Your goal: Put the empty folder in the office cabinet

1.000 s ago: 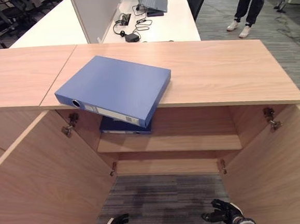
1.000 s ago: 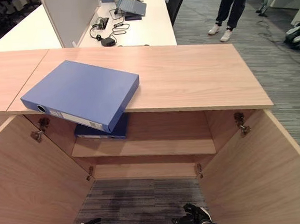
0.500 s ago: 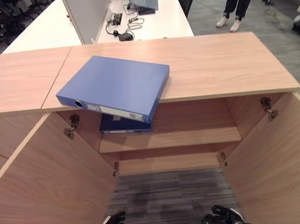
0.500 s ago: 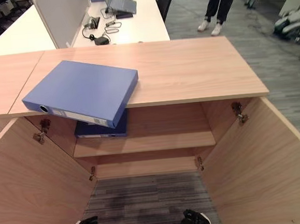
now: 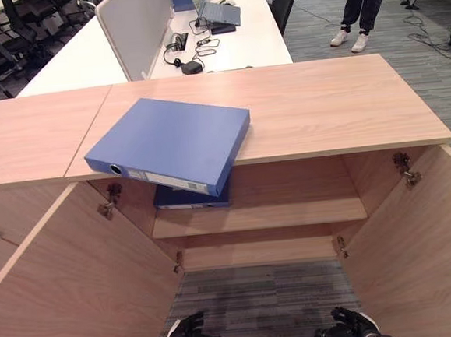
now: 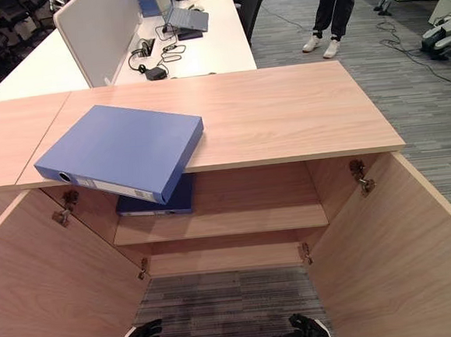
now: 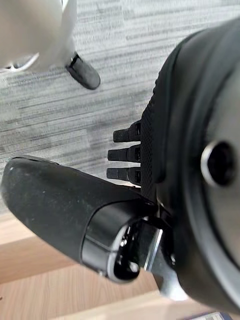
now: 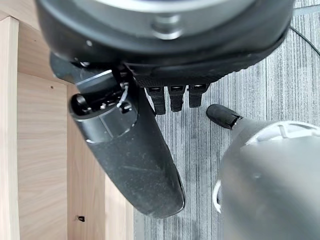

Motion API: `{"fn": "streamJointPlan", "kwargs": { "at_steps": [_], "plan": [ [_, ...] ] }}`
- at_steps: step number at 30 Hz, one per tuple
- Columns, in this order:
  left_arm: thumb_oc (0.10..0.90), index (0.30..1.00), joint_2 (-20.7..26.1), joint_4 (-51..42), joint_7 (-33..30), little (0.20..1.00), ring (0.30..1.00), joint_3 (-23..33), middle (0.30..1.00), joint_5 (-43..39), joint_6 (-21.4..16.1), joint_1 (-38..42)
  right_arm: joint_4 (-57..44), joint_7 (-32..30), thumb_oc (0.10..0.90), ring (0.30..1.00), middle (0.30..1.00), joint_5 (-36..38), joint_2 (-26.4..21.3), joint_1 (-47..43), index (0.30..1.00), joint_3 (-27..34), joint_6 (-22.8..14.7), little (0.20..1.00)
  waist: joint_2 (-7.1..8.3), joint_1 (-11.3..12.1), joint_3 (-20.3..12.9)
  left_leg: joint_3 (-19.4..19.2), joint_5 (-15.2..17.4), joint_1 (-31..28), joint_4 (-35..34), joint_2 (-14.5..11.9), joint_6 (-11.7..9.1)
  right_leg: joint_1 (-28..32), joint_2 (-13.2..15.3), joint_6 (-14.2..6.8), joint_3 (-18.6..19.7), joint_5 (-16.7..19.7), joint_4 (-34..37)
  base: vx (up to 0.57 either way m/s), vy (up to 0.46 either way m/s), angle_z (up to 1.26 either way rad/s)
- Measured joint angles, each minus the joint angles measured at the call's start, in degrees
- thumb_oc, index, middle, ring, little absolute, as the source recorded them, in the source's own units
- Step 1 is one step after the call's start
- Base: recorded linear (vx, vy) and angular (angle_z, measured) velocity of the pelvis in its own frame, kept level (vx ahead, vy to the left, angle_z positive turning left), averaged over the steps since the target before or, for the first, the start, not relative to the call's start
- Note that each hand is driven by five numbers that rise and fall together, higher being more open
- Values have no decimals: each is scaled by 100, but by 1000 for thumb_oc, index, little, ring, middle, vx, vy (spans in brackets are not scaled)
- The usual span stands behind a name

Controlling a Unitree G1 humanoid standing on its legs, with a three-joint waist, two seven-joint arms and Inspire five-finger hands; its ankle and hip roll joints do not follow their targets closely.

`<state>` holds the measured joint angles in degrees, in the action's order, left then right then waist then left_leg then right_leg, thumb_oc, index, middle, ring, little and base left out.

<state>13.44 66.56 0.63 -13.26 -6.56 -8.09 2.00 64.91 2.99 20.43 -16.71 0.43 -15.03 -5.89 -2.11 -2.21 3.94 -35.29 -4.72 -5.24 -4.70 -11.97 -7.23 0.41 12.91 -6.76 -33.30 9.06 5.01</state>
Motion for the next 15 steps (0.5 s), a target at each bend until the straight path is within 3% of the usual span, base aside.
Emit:
{"fn": "streamJointPlan", "kwargs": {
  "at_steps": [5,15],
  "plan": [
    [800,900,-3,-315,-21,900,900,-8,900,-4,-39,-69,-6,-4,800,900,900,0,-4,95,900,3,-2,900,-6,79,-4,6,-11,-52,2,-2,3,26,-6,32,-7,25,-2,4,-32,1],
    [800,900,148,-1884,-515,900,900,60,900,1,-279,-209,-215,-108,800,900,900,2,2,169,900,8,-28,900,0,149,1,124,-30,-62,-1,-19,-1,162,-10,9,-106,7,0,-5,-44,6]
  ]
}}
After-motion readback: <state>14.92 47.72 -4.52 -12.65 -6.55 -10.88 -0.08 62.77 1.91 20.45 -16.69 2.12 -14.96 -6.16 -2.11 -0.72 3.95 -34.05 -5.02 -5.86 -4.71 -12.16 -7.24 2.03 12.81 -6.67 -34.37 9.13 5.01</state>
